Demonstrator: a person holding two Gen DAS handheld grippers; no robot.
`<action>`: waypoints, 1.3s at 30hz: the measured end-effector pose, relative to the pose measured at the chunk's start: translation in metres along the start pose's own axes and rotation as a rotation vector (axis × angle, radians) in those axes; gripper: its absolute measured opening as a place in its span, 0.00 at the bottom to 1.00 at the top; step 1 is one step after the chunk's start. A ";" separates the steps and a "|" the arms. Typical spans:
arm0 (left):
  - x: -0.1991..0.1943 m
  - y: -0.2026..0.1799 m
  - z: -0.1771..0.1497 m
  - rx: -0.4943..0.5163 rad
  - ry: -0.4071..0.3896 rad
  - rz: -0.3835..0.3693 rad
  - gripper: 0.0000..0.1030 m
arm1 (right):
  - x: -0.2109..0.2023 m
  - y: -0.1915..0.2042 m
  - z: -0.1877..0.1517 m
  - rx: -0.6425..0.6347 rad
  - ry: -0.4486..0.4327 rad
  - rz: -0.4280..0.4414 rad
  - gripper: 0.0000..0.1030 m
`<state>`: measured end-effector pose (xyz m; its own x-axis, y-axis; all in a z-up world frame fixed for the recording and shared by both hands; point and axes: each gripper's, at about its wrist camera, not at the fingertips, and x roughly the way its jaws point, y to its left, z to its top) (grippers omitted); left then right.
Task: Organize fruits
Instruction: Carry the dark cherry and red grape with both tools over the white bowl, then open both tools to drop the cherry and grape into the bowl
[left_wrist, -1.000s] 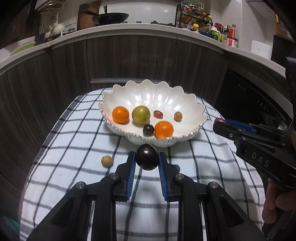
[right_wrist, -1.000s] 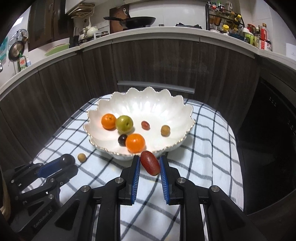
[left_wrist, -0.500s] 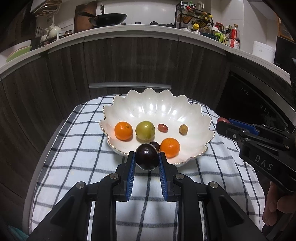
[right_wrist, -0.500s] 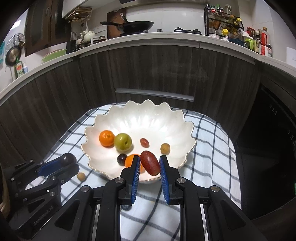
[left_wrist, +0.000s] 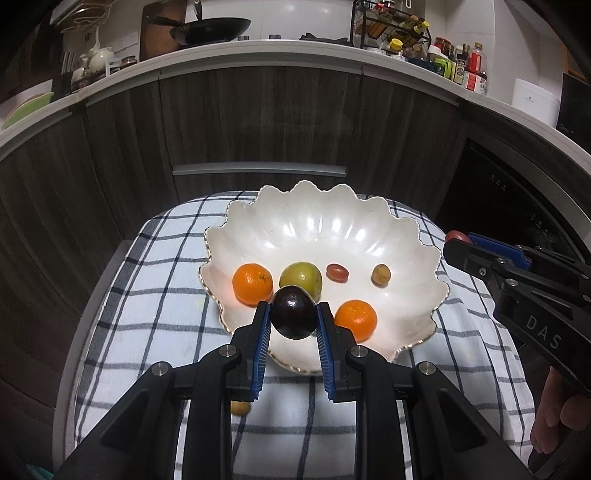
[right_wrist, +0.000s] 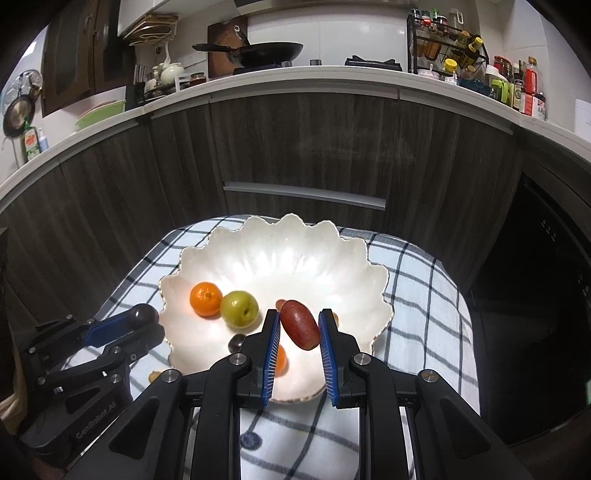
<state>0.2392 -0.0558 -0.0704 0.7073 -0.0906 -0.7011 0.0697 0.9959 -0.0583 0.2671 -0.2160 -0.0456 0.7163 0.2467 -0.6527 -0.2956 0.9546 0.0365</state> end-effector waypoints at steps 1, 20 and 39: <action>0.003 0.001 0.002 0.003 0.006 -0.002 0.24 | 0.003 0.000 0.002 0.000 0.002 -0.004 0.22; 0.056 0.012 0.033 0.019 0.062 -0.038 0.24 | 0.041 -0.010 0.019 0.036 0.037 -0.030 0.22; 0.103 0.025 0.043 0.011 0.127 -0.045 0.25 | 0.076 -0.008 0.035 0.010 0.053 -0.057 0.22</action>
<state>0.3442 -0.0410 -0.1131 0.6087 -0.1329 -0.7822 0.1076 0.9906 -0.0846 0.3463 -0.1994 -0.0690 0.6969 0.1834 -0.6934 -0.2489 0.9685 0.0060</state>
